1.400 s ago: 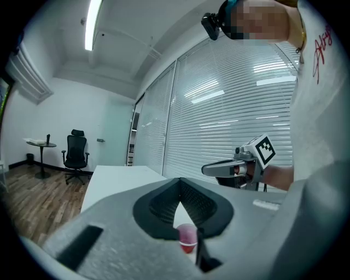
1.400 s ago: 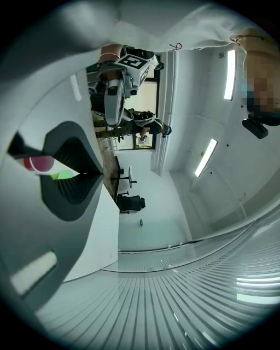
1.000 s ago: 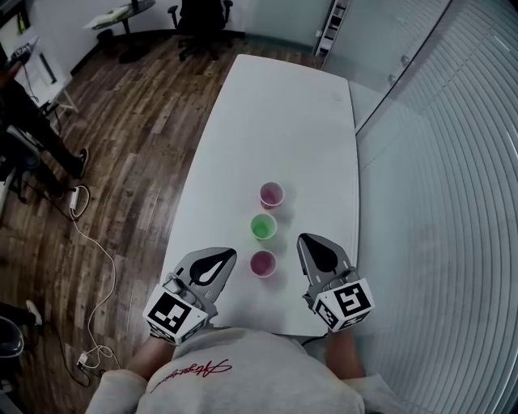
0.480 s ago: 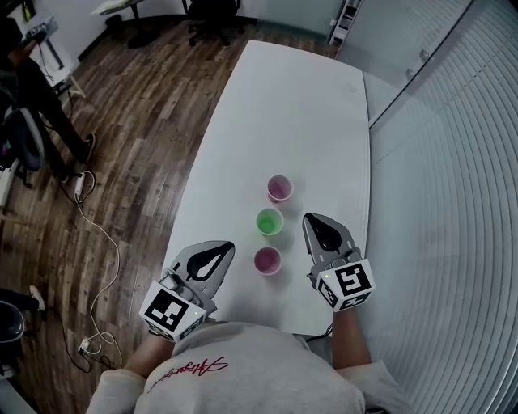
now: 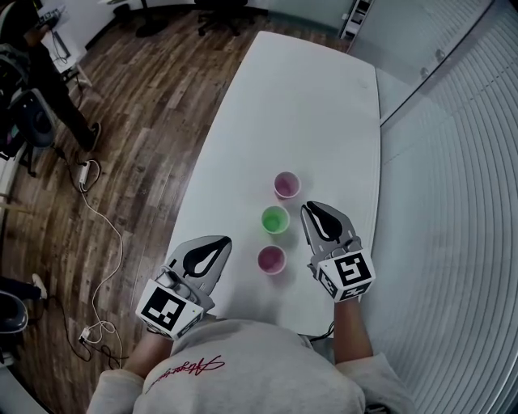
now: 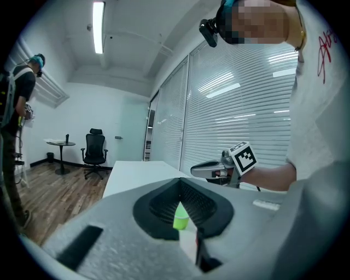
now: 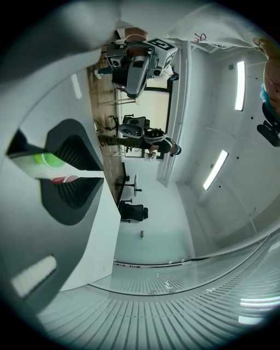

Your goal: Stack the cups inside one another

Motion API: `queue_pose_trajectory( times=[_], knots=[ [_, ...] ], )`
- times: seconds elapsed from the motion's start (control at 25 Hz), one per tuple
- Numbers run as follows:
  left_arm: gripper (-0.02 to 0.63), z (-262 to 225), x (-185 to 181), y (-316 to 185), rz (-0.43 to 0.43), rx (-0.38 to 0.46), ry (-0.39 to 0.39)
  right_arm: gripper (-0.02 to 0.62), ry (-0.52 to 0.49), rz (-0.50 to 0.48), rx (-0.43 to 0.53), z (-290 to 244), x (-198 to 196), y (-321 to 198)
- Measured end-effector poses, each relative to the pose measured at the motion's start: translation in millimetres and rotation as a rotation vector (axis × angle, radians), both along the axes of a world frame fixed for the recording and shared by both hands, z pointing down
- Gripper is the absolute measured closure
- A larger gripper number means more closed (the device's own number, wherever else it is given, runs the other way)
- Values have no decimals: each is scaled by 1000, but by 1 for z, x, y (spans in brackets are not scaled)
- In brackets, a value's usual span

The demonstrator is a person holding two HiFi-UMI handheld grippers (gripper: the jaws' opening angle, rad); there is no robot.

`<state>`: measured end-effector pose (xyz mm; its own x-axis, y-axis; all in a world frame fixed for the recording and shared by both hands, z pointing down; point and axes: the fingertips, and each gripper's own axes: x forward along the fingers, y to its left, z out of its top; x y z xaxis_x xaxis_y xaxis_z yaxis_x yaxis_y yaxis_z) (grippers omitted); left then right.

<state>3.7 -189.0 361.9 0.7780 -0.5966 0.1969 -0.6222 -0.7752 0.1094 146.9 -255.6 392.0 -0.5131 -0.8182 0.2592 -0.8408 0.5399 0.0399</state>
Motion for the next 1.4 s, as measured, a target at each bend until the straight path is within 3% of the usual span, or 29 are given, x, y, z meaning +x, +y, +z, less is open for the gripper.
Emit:
queue_pose_trajectory(
  times=[0.4,1.12,1.4],
  knots=[
    [611,10,-12,-7,-52,-13,-24,496,-2,-32,-25,23,-8,-24],
    [611,21,-11,-16,-72,-43,-43,333,60,-86,-78,58,-15,-60],
    [611,14,-15,-23,-97,-22,-9,304,112,-105,-98,70,-20,-74]
  ],
)
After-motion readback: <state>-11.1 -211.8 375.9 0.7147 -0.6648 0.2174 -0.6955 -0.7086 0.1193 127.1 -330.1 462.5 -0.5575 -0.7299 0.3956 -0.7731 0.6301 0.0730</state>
